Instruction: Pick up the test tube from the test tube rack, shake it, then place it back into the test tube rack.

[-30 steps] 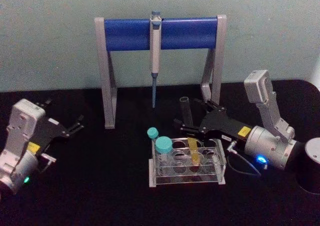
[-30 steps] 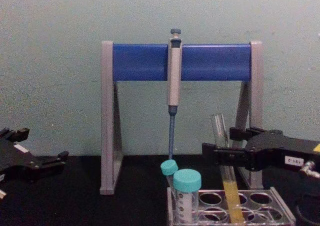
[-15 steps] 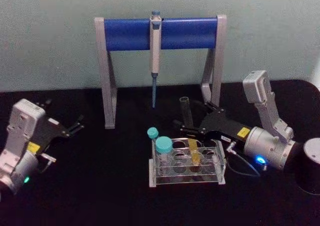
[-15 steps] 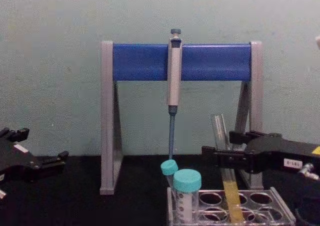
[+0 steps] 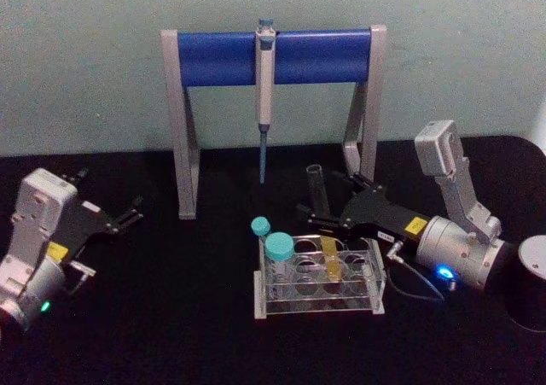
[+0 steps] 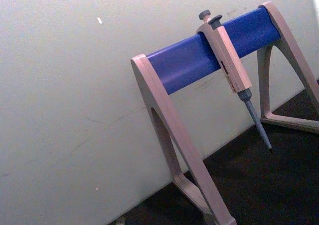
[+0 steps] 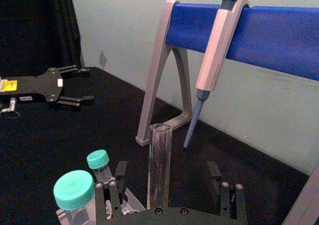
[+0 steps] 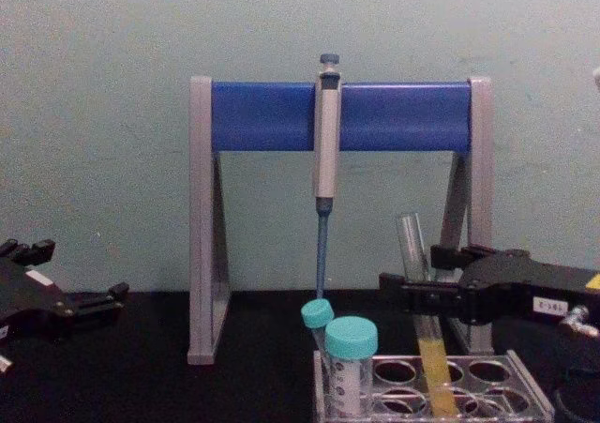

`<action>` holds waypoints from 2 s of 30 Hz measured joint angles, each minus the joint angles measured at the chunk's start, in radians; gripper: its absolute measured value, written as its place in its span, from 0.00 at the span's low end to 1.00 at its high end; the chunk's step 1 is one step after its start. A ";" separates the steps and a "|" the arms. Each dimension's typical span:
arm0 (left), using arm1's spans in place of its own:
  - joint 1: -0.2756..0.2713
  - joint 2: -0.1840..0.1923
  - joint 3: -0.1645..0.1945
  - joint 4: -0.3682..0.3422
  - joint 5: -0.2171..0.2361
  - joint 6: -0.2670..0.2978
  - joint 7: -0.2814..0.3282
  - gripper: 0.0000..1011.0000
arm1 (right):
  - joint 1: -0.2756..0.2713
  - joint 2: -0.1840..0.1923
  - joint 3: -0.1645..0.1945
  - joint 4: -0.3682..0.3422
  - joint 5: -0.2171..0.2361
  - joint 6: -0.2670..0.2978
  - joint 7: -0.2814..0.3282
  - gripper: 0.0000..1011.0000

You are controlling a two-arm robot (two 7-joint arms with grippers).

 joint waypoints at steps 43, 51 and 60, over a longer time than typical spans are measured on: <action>0.000 0.000 0.000 0.000 0.000 0.000 0.000 0.99 | -0.001 0.000 0.001 -0.001 0.001 -0.001 0.000 0.23; 0.000 0.000 0.000 0.000 0.000 0.000 0.000 0.99 | -0.001 0.000 0.001 -0.001 0.001 -0.001 0.000 0.23; 0.000 0.000 0.000 0.000 0.000 0.000 0.000 0.99 | -0.018 0.003 0.024 -0.017 0.037 -0.047 0.023 0.23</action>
